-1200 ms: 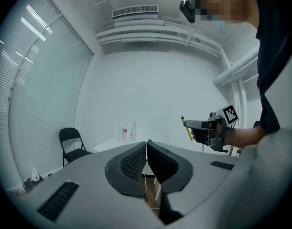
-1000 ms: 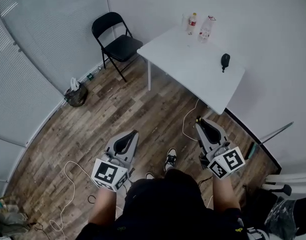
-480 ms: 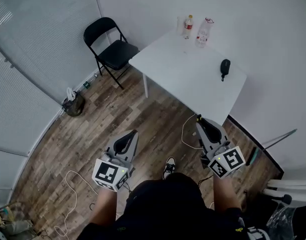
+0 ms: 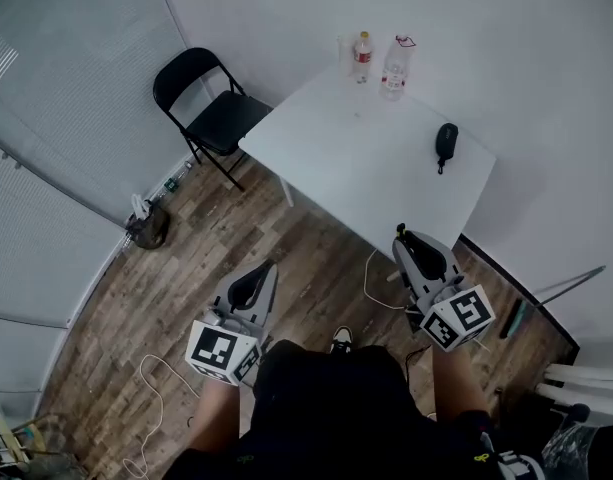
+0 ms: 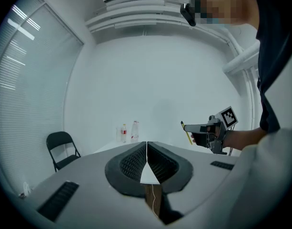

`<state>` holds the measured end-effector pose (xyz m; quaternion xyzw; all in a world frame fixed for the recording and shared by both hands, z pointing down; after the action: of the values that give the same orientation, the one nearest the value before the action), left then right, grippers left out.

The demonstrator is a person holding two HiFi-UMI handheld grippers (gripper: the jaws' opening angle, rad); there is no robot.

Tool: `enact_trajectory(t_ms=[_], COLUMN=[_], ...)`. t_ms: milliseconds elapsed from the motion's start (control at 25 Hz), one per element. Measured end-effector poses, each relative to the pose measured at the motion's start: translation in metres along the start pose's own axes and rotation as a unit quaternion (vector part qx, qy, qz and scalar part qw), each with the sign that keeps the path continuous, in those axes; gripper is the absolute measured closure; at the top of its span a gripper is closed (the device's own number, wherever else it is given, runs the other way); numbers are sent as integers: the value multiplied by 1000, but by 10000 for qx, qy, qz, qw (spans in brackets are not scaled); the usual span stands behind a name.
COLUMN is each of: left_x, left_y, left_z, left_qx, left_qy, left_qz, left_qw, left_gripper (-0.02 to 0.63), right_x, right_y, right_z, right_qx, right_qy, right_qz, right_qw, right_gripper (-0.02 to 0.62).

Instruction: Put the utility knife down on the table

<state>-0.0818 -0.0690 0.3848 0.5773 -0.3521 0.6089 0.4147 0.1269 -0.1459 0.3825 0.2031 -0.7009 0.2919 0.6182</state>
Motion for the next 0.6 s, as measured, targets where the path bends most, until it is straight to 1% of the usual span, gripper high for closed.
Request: enact_trajectory(t_ms=[160,320,440,600], left_x=[-1,0,4,7], left_y=[0,4,16,38], left_z=[32,66,95,140], left_qx=[123,362,564,929], left_qy=[61,103,153,151], left_qz=[17,36,-26,-62], left_qw=[9999,9993,9983,9955], left_gripper=[583,583,583,583], right_x=[3,8,11,10], right_y=[-29,-56,-74,-99], right_z=[1,5,16,41], right_qx=[145,418,616,945], right_qy=[32,90,104,136], right_qz=[64,102,65,11], right_qw=[9999,9990,9980,9954], right_gripper=[520,520,520,520])
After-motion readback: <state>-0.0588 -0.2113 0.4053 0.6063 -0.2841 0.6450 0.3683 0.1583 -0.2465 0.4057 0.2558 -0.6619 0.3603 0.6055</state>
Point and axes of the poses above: the fingertips, and each gripper's own axes: z forward along the fingers, y to its left, x out of its underside, the point moved 1 cm from there along -z, backward along the fingers, and after that the axes turned 5 degrees about -y, right-handed, at the moved point
